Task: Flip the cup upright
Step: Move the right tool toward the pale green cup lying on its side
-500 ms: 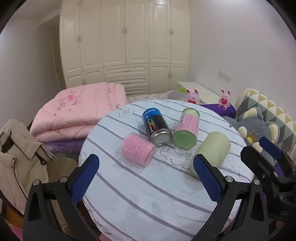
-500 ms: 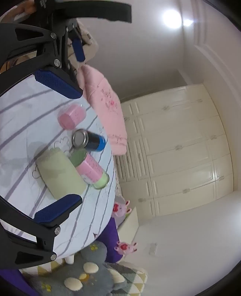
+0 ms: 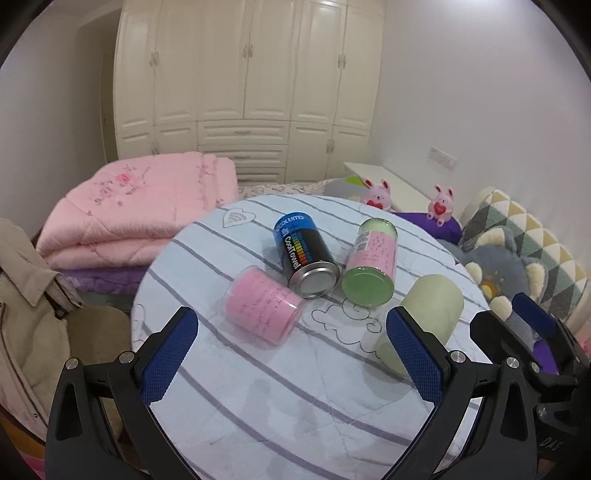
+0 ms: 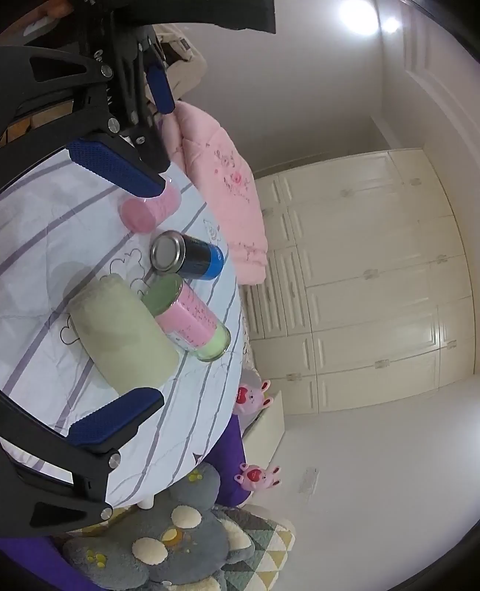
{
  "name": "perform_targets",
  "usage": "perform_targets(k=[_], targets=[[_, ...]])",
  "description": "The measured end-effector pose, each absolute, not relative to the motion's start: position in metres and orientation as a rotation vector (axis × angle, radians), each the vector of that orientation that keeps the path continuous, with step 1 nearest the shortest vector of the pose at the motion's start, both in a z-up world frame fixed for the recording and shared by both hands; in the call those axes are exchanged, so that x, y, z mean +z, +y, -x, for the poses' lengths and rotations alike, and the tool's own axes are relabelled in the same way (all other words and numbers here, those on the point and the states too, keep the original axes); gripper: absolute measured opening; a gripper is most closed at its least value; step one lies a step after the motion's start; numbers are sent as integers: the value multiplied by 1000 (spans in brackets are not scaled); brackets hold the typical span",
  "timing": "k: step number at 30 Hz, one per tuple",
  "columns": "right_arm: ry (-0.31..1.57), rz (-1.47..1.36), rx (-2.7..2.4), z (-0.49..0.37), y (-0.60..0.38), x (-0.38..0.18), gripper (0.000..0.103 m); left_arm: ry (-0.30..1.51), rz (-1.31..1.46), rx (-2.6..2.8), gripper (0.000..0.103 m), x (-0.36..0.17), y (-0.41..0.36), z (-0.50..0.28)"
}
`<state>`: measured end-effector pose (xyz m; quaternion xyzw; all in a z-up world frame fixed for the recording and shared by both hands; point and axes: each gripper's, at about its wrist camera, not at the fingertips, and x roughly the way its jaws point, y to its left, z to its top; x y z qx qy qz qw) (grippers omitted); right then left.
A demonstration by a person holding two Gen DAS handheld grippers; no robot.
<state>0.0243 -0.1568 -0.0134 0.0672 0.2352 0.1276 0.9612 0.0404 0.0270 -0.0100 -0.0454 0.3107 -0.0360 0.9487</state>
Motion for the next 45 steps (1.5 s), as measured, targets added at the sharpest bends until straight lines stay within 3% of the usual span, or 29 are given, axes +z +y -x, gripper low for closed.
perform_targets(k=[45], targets=[[526,-161,191,-29,-163,-34,103,716,99,-84,103,-16,33,-53]])
